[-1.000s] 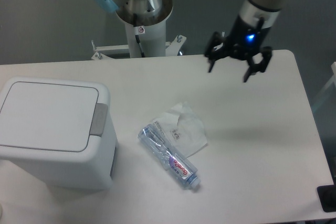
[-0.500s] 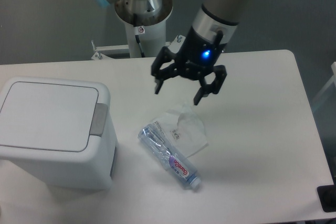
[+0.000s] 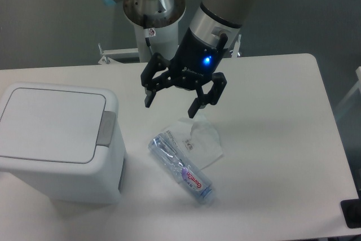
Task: Open the trash can
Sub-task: 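Move the open gripper across the table toward the white trash can, then lower the gripper onto the lid edge of the white trash can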
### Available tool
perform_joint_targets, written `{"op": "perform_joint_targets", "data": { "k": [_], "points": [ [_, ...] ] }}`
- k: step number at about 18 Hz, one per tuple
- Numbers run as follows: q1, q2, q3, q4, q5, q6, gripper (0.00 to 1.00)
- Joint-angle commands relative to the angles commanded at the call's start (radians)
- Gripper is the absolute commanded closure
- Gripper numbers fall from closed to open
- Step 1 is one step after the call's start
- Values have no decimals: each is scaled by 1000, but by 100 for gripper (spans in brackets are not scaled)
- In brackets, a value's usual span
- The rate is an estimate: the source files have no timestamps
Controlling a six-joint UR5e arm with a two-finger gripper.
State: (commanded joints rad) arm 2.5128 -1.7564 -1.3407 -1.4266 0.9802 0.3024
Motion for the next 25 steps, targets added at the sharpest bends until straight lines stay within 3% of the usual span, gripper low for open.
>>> {"op": "perform_joint_targets", "data": {
  "k": [7, 17, 25],
  "points": [
    [-25, -11, 3, 9, 17, -2, 0],
    [-124, -72, -6, 32, 78, -29, 0],
    [-160, -81, -21, 86, 80, -86, 0]
  ]
}}
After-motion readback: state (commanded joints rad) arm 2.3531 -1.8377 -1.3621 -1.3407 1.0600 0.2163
